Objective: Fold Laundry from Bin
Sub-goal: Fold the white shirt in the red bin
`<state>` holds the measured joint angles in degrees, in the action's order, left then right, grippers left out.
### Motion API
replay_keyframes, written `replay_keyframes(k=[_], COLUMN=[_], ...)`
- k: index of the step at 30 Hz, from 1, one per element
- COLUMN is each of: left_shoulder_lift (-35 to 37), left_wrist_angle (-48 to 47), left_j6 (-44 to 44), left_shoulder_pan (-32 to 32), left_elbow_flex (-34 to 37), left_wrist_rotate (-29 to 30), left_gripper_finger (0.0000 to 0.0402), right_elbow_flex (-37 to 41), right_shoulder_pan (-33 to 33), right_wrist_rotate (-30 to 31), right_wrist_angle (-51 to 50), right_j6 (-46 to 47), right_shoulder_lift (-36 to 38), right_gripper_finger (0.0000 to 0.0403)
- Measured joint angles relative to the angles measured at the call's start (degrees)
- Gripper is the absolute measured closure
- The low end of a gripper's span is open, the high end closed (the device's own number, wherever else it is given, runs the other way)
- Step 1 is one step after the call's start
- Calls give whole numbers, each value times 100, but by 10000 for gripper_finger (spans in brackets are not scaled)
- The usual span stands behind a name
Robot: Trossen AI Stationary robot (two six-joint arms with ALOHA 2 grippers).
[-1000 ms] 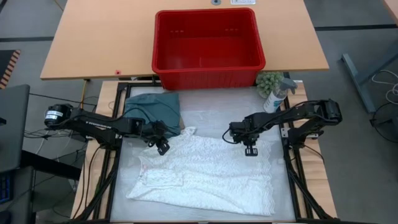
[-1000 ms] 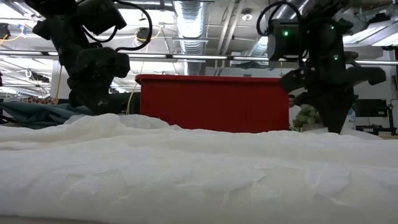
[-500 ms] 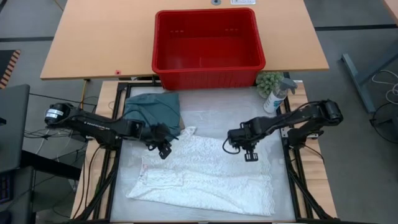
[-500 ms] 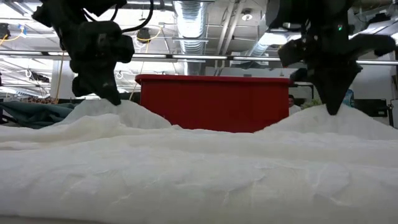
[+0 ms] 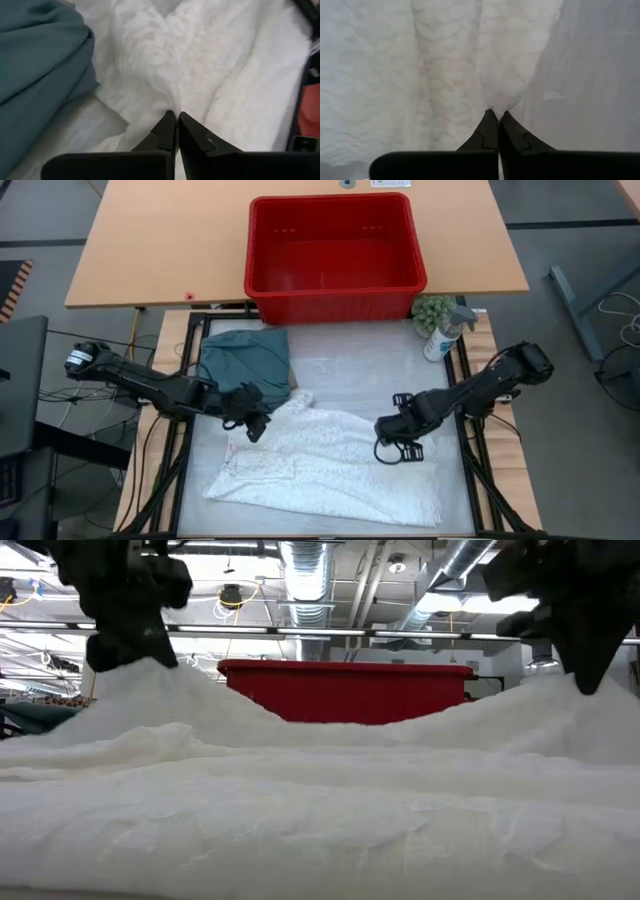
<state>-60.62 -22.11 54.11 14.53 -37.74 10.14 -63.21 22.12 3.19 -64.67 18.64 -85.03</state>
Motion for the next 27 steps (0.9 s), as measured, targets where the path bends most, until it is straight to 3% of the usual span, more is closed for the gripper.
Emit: replay_keyframes(k=[16,27], left_shoulder_lift=[369,369], left_wrist_angle=[-46,-41], left_j6=[968,1729], left_shoulder_pan=[1272,2010], left_elbow_flex=[0,0], left_wrist_rotate=[849,1161], left_gripper_finger=[401,401], right_elbow_flex=[-63,-391], right_shoulder_pan=[1379,1772], right_wrist_rotate=[287,841], right_wrist_angle=[62,401], right_j6=[2128,2862], right_shoulder_lift=[0,0], right_gripper_finger=[384,384])
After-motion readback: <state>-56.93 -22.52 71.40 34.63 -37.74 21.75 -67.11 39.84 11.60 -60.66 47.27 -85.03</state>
